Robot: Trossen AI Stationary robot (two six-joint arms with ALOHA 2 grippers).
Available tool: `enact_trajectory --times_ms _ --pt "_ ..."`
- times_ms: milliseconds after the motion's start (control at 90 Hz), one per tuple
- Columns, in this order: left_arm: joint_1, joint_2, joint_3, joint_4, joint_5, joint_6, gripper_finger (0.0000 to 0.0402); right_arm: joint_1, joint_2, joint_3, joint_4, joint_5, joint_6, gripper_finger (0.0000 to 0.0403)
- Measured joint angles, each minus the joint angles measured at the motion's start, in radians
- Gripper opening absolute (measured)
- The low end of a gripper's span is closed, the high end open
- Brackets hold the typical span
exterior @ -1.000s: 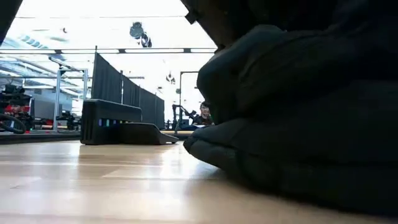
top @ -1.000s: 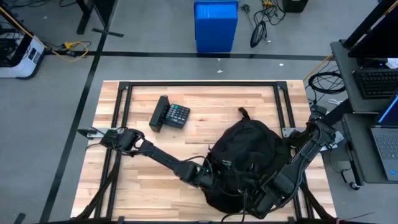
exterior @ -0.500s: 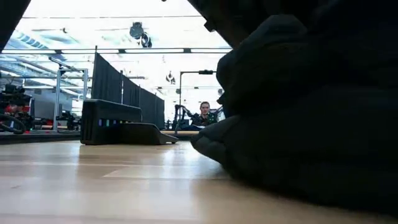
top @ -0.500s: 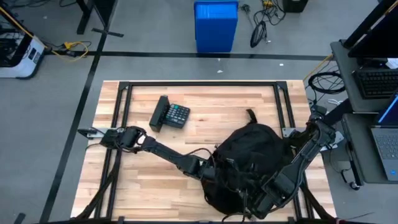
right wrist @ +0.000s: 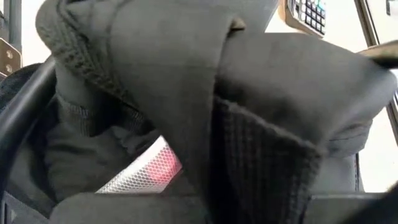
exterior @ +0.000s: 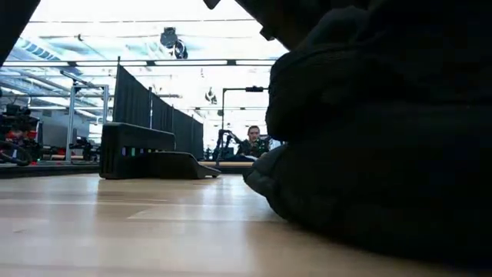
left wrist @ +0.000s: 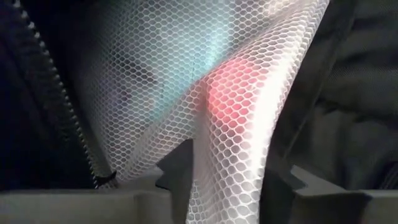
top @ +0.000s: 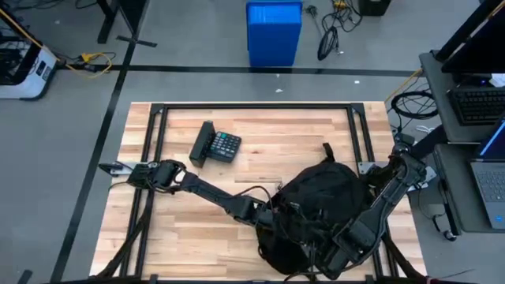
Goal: Unpack backpack
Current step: Remove the white zip bag from the black backpack
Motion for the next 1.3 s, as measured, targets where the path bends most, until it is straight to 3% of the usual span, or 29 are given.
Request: enact_trajectory --times_ms 133,189,400,1067,1300 --pt "0.0 0.0 0.0 0.018 0.0 0.018 0.0024 0.0 0.0 0.0 0.0 0.002 -0.001 0.0004" --pt "0.001 0.0 0.0 0.017 0.0 0.016 0.001 0.0 0.0 0.0 -0.001 0.003 -0.001 0.0004" --pt "-0.02 -0.01 0.0 -0.013 -0.062 0.019 0.0001 0.0 0.0 0.0 -0.009 0.005 0.016 0.0004" --pt "-0.175 -0.2 0.003 -0.176 -0.527 -0.011 0.0 -0.002 0.0 0.001 -0.053 0.015 0.079 0.0004" --pt "-0.205 -0.231 0.006 -0.162 -0.613 -0.042 0.0 -0.007 0.0 0.001 -0.075 0.015 0.105 0.0004"
